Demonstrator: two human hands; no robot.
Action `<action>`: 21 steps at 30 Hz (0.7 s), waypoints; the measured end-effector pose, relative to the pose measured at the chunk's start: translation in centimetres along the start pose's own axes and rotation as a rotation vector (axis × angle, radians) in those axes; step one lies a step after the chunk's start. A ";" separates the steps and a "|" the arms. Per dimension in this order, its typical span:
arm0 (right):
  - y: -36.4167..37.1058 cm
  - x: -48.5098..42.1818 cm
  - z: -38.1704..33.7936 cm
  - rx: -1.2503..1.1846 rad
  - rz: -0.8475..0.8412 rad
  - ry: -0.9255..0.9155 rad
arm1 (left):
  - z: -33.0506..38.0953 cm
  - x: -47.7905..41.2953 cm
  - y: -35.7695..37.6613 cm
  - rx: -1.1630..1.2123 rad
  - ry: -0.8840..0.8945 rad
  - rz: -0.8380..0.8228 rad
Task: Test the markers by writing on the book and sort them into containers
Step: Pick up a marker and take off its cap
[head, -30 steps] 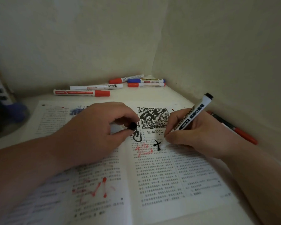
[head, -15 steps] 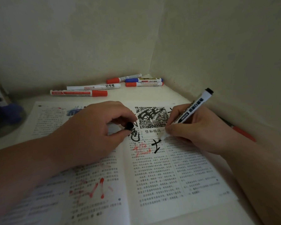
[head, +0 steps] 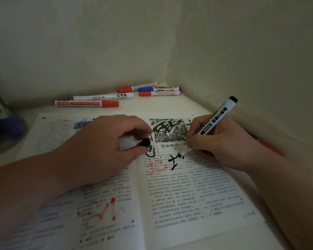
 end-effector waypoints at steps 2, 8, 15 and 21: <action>0.0 0.1 0.0 -0.037 -0.004 -0.011 | -0.1 0.0 0.0 -0.009 -0.001 -0.003; -0.1 0.1 0.2 0.050 -0.015 -0.013 | -0.2 -0.1 0.2 -0.035 -0.003 -0.045; -0.3 -0.1 0.2 0.152 -0.056 -0.022 | -0.2 -0.2 0.2 -0.043 0.005 -0.050; -0.6 -0.1 0.3 -0.018 0.051 -0.102 | -0.1 -0.1 0.2 -0.028 -0.048 -0.048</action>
Point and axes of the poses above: each hand's wrist, its own x-axis away from the middle knuckle, its own y-axis out of the palm, z = x × y, the point moved 5 cm from there along -x, towards the middle knuckle, and after that the axes turned 15 degrees about x, right-handed, at the moved point
